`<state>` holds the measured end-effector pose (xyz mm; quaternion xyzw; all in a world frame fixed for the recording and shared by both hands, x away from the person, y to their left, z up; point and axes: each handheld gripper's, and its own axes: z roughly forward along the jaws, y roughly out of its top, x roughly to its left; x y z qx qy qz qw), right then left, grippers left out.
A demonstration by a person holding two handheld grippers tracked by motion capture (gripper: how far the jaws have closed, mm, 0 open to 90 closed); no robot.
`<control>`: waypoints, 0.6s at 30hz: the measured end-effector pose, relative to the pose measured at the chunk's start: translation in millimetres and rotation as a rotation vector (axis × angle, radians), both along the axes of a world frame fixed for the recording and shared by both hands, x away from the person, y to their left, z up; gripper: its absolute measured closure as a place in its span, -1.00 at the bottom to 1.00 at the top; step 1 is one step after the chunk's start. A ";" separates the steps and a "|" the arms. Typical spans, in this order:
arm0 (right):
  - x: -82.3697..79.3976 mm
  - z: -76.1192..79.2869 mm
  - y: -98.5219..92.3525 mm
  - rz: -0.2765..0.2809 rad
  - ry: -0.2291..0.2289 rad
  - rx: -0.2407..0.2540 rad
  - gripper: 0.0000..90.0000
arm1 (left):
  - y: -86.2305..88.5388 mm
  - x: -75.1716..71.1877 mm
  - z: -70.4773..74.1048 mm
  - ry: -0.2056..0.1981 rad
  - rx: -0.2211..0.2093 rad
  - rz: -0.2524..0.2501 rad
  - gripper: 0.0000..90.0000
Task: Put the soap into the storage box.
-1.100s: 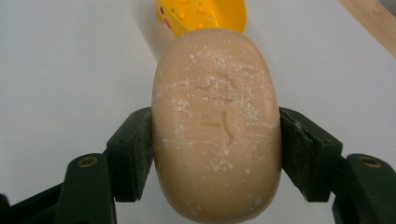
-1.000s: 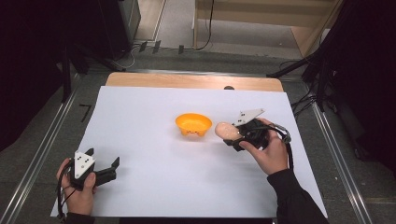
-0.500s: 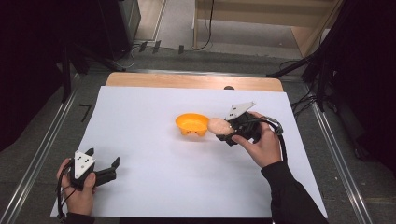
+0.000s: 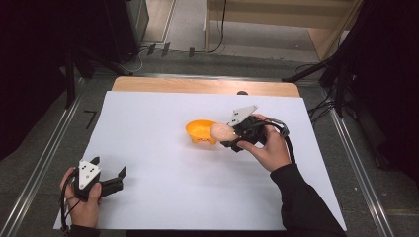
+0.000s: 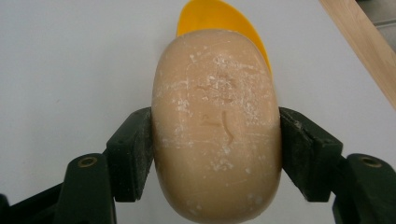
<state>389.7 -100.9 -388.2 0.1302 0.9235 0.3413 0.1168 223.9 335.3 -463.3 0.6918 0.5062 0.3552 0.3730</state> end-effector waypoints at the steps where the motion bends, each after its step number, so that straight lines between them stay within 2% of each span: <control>1: 0.8 0.5 1.5 0.006 -0.005 0.002 -0.27 | 0.0 0.0 0.0 0.000 0.001 -0.001 -0.84; 8: 6.2 1.1 11.1 0.033 -0.022 -0.009 -0.27 | -0.3 -0.1 0.0 -0.002 0.005 -0.003 -0.84; 10: 8.3 1.1 16.8 0.051 -0.055 -0.021 -0.27 | -0.5 -0.1 -0.1 -0.002 0.005 -0.003 -0.84; 14: 11.0 -0.3 25.0 0.081 -0.053 -0.034 -0.27 | -0.5 -0.2 -0.1 -0.003 0.005 -0.003 -0.84; 18: 15.1 -3.6 30.8 0.087 -0.051 -0.051 -0.27 | -0.6 -0.3 -0.1 -0.003 0.005 -0.004 -0.84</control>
